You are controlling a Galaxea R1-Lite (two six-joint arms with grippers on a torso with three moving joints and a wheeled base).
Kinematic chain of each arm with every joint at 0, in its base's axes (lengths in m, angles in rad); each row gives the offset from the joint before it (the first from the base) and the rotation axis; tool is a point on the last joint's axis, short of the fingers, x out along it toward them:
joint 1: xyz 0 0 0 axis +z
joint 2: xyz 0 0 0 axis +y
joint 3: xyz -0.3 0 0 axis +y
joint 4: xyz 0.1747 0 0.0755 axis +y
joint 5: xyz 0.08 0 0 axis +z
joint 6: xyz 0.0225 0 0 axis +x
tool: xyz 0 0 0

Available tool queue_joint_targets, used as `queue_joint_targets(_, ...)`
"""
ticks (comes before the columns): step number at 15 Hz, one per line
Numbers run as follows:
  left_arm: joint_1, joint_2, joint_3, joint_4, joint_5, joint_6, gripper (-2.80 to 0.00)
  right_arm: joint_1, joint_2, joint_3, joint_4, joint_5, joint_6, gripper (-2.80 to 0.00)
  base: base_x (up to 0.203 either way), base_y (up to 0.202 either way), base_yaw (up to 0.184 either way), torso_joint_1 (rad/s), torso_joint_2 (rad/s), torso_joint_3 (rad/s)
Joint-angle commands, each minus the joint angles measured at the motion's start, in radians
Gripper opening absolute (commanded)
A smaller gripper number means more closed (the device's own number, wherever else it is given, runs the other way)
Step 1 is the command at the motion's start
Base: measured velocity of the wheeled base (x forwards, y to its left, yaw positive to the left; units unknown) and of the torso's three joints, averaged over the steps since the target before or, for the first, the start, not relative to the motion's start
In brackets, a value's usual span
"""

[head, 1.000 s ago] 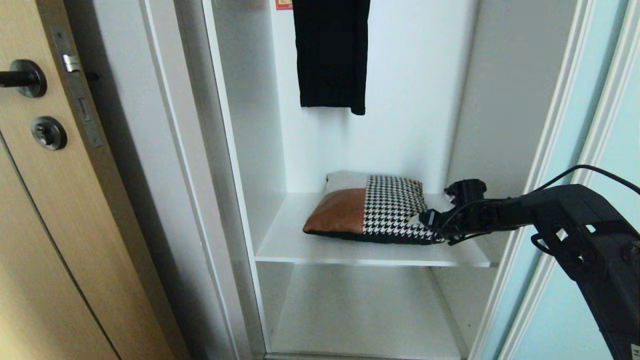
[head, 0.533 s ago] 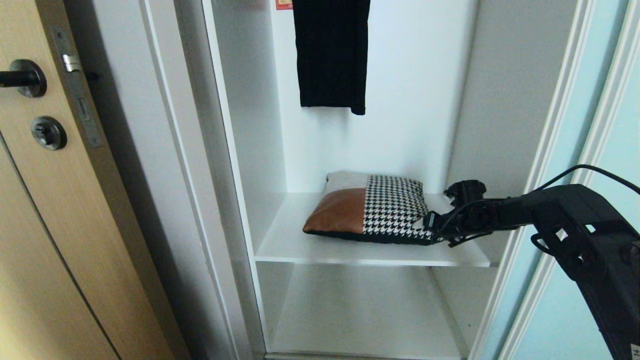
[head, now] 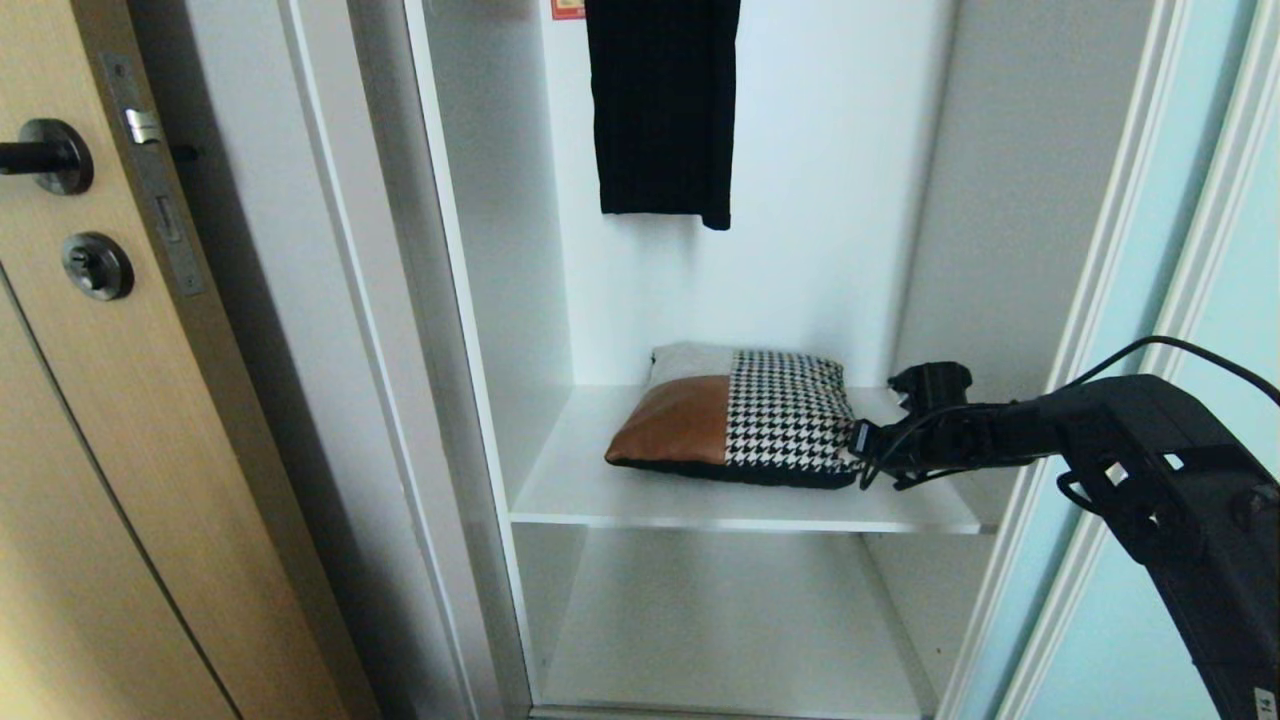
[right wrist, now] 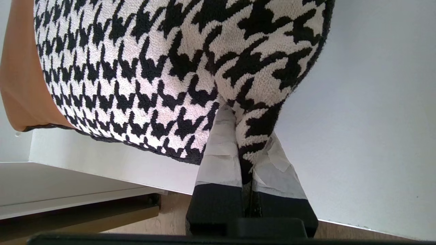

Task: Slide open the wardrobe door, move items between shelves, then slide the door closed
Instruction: Place the pillow on the lower shelf

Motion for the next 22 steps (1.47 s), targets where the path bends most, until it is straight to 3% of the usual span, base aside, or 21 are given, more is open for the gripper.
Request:
queue_joint_targets(1,0.000,0.000,0.000,0.000,0.000,0.000,-2.80,-0.002,0.005,-0.001,0.000,0.000,0.004,-2.80,0.000,0.000,0.000,0.000,0.00,0.000)
queue_joint_targets(3,0.000,0.000,0.000,0.000,0.000,0.000,-2.80,-0.011,-0.013,0.001,0.017,-0.007,0.006,-2.80,0.000,0.000,0.000,0.000,0.00,0.000)
queue_joint_targets(6,-0.001,0.000,0.000,0.000,0.000,0.000,-2.80,-0.053,-0.060,0.012,0.098,-0.083,0.000,-2.80,0.000,0.000,0.000,0.000,0.00,0.000)
queue_joint_targets(9,0.000,0.001,0.002,0.001,-0.001,0.017,-2.80,-0.085,-0.137,0.024,0.219,-0.099,-0.044,-2.80,0.000,0.000,0.000,0.000,0.00,0.000)
queue_joint_targets(11,0.000,0.000,0.000,0.000,0.000,-0.005,-2.80,-0.098,-0.182,0.042,0.288,-0.103,-0.057,-2.80,0.000,0.000,0.000,0.000,0.00,0.000)
queue_joint_targets(18,0.000,0.000,0.002,0.000,0.002,0.000,-2.80,-0.013,-0.206,0.169,0.275,-0.174,-0.053,-2.80,0.000,0.000,0.000,0.000,0.00,0.000)
queue_joint_targets(20,-0.001,0.001,-0.001,0.008,-0.004,0.035,-2.80,0.006,-0.199,0.181,0.271,-0.178,-0.055,-2.80,0.000,0.000,0.000,0.000,0.00,0.000)
queue_joint_targets(22,-0.001,0.001,0.000,0.010,-0.008,0.120,-2.80,0.008,-0.200,0.182,0.271,-0.178,-0.059,-2.80,0.000,0.000,0.000,0.000,0.00,0.000)
